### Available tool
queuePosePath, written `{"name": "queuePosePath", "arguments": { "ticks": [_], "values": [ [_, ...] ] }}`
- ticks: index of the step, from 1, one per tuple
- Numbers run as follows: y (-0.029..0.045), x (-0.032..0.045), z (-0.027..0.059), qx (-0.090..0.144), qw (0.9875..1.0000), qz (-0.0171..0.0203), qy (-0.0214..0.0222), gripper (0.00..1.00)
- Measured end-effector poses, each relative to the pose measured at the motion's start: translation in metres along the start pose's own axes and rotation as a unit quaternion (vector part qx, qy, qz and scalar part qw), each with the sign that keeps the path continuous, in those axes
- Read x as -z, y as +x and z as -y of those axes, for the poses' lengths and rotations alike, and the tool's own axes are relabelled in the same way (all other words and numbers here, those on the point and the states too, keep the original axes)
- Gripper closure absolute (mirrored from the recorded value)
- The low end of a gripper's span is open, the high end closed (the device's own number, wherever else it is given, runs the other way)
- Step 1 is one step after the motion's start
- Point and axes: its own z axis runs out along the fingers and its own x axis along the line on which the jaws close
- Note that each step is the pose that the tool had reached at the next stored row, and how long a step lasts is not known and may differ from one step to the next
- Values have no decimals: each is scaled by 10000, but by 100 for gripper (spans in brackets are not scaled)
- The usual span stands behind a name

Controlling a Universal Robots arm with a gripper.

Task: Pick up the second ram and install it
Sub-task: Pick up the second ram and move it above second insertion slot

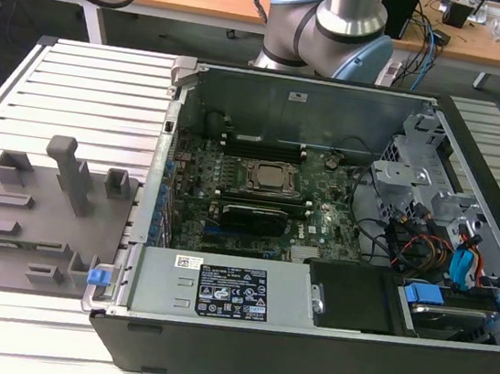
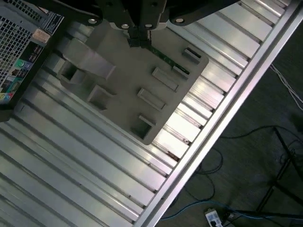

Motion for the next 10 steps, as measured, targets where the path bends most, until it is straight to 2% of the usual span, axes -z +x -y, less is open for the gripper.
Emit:
{"name": "queuePosePath", "arguments": {
  "ticks": [2,6,9,10],
  "values": [
    [0,0,0,183,9998,-8,-4,89],
    [0,0,0,395,9992,-18,-9,89],
    [0,0,0,669,9978,-30,-16,89],
    [0,0,0,788,9969,-35,-18,89]
  ]
}}
